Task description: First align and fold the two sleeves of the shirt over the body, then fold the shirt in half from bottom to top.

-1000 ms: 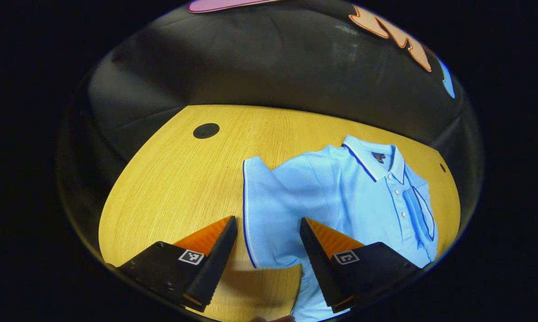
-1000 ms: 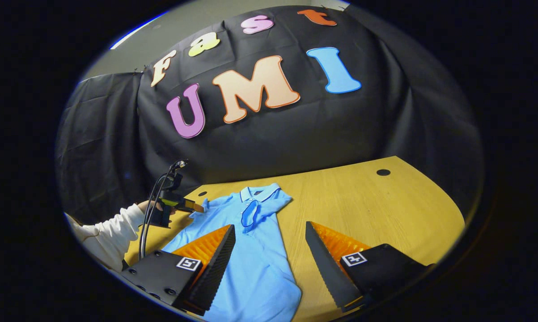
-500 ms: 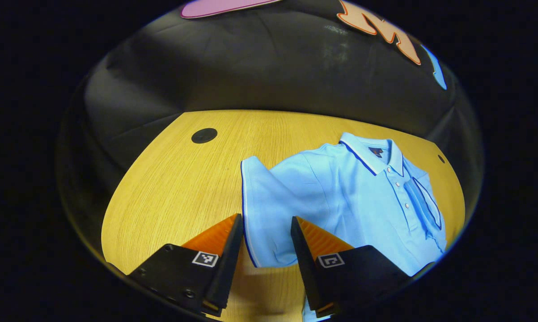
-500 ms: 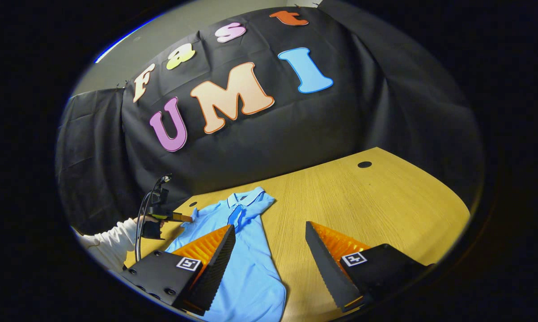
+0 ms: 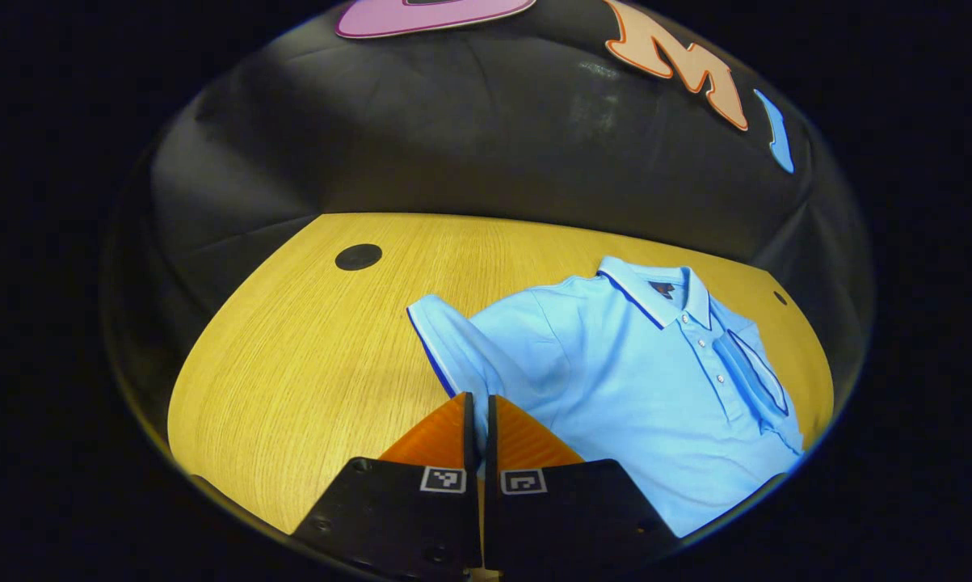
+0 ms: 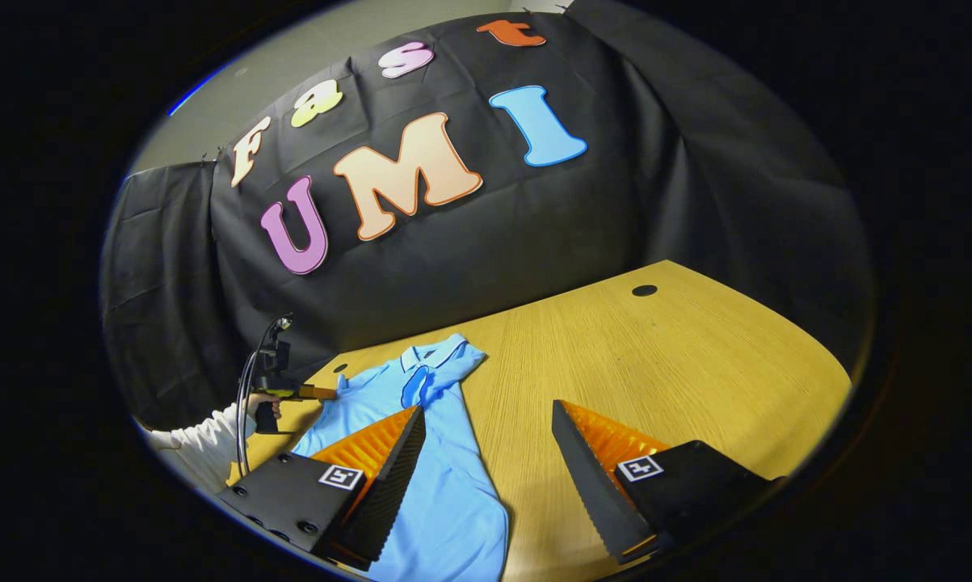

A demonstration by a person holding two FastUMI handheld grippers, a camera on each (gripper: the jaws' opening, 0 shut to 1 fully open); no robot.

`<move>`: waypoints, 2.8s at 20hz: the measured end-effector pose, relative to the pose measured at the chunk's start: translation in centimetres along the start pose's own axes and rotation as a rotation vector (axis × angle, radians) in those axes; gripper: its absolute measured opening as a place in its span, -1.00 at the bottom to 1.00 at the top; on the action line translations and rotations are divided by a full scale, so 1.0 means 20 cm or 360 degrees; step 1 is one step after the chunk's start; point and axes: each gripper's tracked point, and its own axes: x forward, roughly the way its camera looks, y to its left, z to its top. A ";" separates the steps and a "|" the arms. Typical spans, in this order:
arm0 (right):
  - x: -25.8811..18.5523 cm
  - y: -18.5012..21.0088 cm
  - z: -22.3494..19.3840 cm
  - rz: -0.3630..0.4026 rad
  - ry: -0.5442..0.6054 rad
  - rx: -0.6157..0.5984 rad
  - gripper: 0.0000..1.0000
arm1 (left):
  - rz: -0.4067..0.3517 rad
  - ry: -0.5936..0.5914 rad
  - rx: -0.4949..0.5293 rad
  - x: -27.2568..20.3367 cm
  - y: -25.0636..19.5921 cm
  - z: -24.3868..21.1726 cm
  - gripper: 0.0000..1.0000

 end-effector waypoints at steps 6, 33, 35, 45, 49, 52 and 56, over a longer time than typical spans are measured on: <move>0.00 0.02 -0.08 0.0001 0.0041 0.0012 0.96 | -0.0177 -0.0100 -0.0011 -0.05 -0.24 0.14 -1.00; -0.07 0.18 -0.41 0.0105 0.0249 -0.0197 0.96 | -0.0429 -0.0317 0.0460 -0.75 -1.18 -0.06 0.82; -0.11 0.19 -0.46 0.0118 0.0282 -0.0229 0.96 | -0.0396 -0.0292 0.0454 -0.87 -1.09 -0.18 0.79; -0.43 0.16 -0.69 0.0109 0.0419 -0.0396 0.97 | -0.0187 -0.0100 0.0347 -1.28 -0.59 -0.81 0.80; -0.52 0.15 -0.79 0.0076 0.0465 -0.0476 0.96 | -0.0169 -0.0062 0.0321 -1.34 -0.49 -0.97 0.80; -0.56 0.14 -0.83 0.0050 0.0461 -0.0496 0.97 | -0.0194 -0.0048 0.0327 -1.35 -0.49 -1.05 0.80; -0.60 0.13 -0.85 0.0023 0.0417 -0.0515 0.87 | -0.0242 -0.0025 0.0314 -1.31 -0.51 -1.11 0.80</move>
